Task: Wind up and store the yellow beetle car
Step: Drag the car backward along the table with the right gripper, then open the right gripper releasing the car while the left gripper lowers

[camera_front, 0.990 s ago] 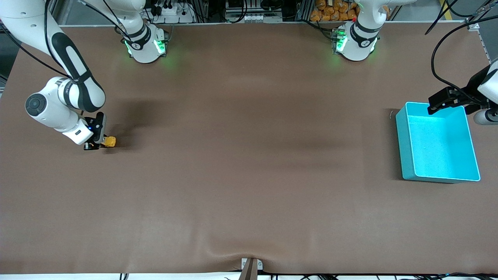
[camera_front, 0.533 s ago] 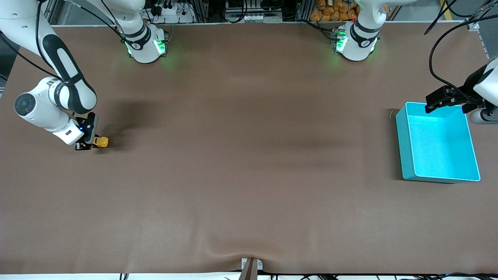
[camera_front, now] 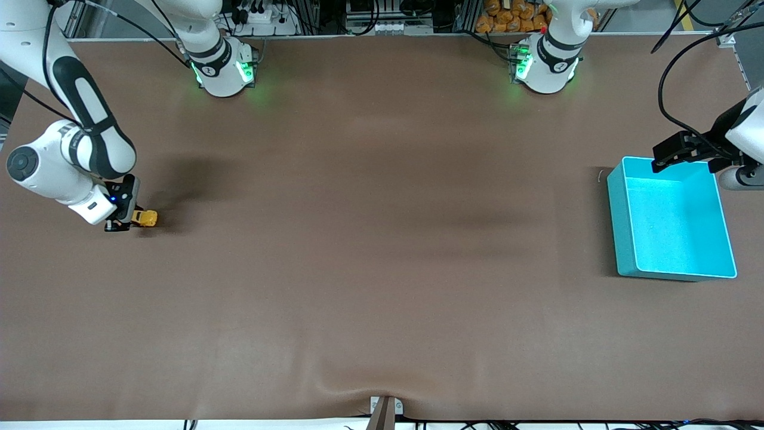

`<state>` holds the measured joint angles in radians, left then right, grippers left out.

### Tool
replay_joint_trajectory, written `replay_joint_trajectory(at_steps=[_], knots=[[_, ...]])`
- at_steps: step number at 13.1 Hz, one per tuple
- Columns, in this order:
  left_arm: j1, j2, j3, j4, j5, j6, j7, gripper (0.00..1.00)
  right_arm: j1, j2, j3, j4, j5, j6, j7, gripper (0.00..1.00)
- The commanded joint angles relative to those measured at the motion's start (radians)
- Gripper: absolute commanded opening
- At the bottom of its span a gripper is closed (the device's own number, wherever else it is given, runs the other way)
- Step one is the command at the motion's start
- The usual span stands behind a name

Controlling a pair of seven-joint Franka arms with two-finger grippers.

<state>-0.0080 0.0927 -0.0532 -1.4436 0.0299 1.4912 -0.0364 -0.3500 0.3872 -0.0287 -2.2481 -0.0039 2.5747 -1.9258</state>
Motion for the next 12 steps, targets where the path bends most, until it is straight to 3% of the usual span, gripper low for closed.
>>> replay_joint_trajectory(at_steps=[1,3,7,12], knots=[[0.000,-0.025,0.000,-0.021,0.012,-0.005,0.016,1.00,-0.038,0.055,0.010,0.109,-0.010,-0.102,-0.018,0.67],[0.000,-0.027,0.000,-0.021,0.012,-0.005,0.012,1.00,-0.038,0.055,0.010,0.194,-0.007,-0.216,-0.018,0.75],[0.000,-0.025,-0.002,-0.023,0.012,-0.005,0.006,1.00,-0.050,0.056,0.010,0.326,0.013,-0.393,-0.018,0.77],[0.000,-0.025,-0.002,-0.035,0.012,-0.005,0.004,1.00,-0.086,0.056,0.012,0.335,0.039,-0.406,-0.018,0.77]])
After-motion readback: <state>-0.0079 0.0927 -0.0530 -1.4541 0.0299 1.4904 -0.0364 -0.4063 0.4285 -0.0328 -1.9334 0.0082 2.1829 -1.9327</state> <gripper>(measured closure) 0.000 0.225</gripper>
